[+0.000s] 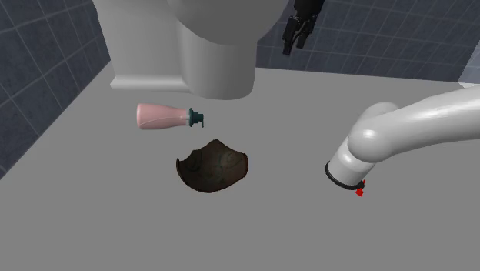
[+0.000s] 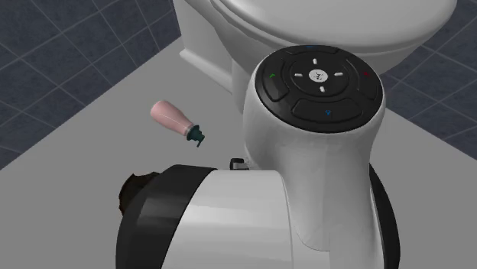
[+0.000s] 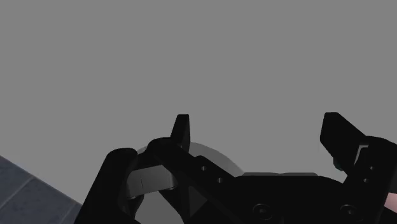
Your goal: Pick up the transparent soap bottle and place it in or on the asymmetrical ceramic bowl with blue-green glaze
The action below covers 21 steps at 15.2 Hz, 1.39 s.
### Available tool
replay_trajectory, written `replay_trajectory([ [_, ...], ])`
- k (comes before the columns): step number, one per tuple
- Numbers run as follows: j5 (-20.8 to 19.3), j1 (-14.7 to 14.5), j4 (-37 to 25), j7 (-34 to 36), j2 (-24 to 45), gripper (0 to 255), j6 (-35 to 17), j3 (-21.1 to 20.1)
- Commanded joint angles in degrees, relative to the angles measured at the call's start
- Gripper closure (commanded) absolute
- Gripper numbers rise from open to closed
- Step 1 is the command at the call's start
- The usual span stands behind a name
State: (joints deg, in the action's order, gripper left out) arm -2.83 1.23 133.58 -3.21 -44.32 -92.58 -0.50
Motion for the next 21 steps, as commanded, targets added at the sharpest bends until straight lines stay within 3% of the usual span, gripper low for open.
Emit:
replay_trajectory([
  [1, 0.0, 0.0, 0.0, 0.0, 0.0, 0, 0.0, 0.0],
  [11, 3.6, -6.1, 0.8, -9.7, 15.2, 0, -17.4, 0.7],
  [21, 8.6, -12.0, -4.5, -20.6, 32.5, 0, -30.4, -0.3],
])
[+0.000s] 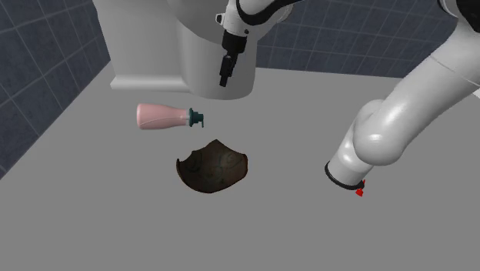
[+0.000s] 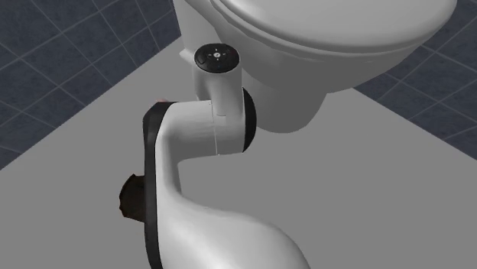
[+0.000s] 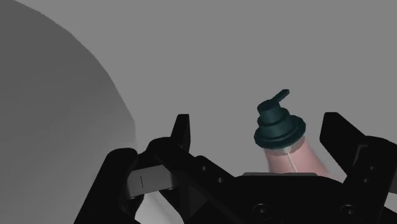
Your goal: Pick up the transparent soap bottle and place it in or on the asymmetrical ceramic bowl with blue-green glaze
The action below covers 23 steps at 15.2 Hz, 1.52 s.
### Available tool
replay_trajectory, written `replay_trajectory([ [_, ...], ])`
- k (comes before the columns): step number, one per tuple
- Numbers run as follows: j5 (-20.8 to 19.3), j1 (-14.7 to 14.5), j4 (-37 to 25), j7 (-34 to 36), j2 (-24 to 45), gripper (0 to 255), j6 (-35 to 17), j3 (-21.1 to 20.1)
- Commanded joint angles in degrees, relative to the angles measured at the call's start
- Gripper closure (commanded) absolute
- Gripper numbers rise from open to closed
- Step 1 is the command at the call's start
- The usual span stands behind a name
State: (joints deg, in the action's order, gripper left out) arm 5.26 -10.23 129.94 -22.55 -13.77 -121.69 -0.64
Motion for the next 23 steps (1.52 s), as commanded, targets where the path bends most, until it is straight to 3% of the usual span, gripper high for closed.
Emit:
replay_trajectory([
  [1, 1.1, -1.1, -1.7, -2.4, 3.7, 0, -2.3, -0.3],
  [11, 5.8, -5.3, -11.8, -13.2, 20.6, 0, -9.6, -4.0],
  [23, 6.3, -6.0, -11.3, -14.0, 25.3, 0, -14.9, -4.7],
])
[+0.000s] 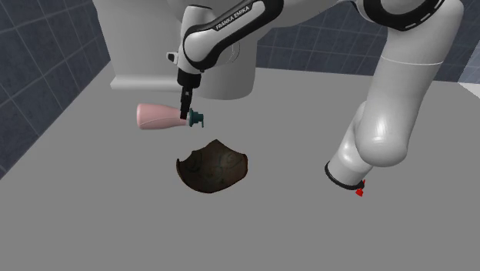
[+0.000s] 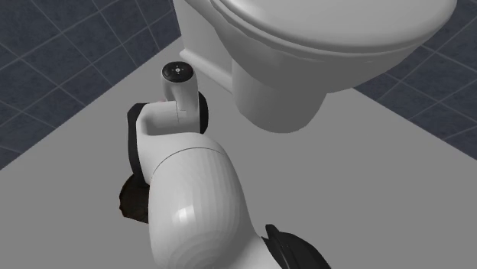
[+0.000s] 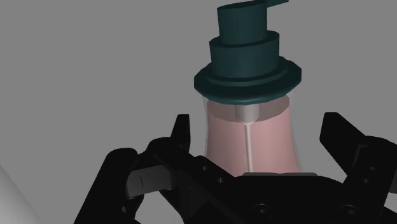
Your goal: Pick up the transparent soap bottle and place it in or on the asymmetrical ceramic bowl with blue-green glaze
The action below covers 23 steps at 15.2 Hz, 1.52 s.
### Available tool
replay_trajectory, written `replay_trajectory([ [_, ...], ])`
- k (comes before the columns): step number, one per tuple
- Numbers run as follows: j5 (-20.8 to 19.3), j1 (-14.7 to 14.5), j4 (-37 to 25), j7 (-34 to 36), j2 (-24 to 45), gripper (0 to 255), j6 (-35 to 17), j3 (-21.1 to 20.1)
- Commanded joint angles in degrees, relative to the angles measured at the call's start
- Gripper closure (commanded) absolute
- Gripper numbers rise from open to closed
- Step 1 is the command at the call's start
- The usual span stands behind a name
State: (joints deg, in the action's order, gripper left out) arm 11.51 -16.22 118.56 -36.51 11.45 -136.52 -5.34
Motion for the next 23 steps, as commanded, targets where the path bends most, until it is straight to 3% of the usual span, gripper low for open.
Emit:
replay_trajectory([
  [1, 0.0, 0.0, 0.0, 0.0, 0.1, 0, -0.1, 0.0],
  [4, 0.0, 0.0, 0.0, 0.0, 0.1, 0, -0.1, 0.0],
  [5, 0.0, 0.0, 0.0, 0.0, 0.1, 255, -0.1, 0.0],
  [14, 0.0, 0.0, 0.0, 0.0, 0.1, 255, -0.1, 0.0],
  [23, -0.6, 0.1, -2.7, 1.2, -3.5, 255, 6.1, 0.2],
])
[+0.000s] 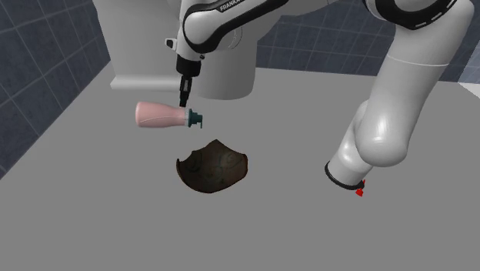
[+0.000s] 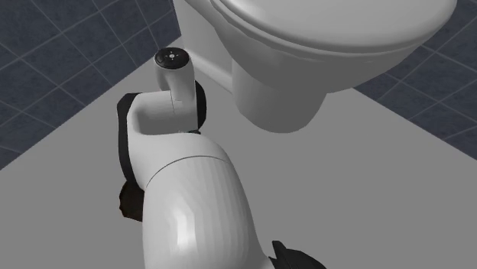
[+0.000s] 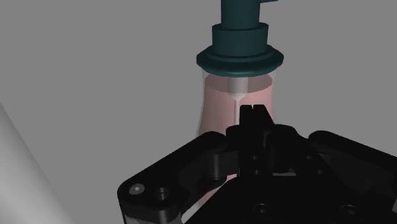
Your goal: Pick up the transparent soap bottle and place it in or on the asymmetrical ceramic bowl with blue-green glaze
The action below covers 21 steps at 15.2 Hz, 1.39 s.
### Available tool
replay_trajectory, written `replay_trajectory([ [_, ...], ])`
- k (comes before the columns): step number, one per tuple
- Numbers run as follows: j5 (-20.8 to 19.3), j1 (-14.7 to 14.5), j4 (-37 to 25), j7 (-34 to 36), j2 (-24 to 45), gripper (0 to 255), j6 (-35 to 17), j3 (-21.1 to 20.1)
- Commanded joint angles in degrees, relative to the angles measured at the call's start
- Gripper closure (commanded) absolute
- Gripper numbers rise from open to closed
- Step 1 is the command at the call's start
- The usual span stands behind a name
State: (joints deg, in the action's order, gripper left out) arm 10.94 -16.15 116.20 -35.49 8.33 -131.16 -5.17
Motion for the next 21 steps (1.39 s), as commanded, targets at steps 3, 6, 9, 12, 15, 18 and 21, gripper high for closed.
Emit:
replay_trajectory([
  [3, -10.5, -2.5, 0.1, 5.1, -0.2, 0, 2.1, 0.2],
  [6, -15.8, -4.0, 0.7, 7.6, 0.6, 0, 2.1, 0.6],
  [9, -16.0, -4.0, 1.5, 7.7, 1.9, 0, 0.1, 0.7],
  [12, -16.2, -4.0, 2.0, 7.9, 3.1, 0, -1.7, 0.8],
  [15, -16.2, -4.0, 2.0, 7.9, 3.1, 0, -1.7, 0.8],
  [18, -16.2, -4.0, 2.0, 7.9, 3.1, 0, -1.7, 0.8],
  [21, -16.2, -4.0, 2.0, 7.9, 3.1, 255, -1.6, 0.8],
])
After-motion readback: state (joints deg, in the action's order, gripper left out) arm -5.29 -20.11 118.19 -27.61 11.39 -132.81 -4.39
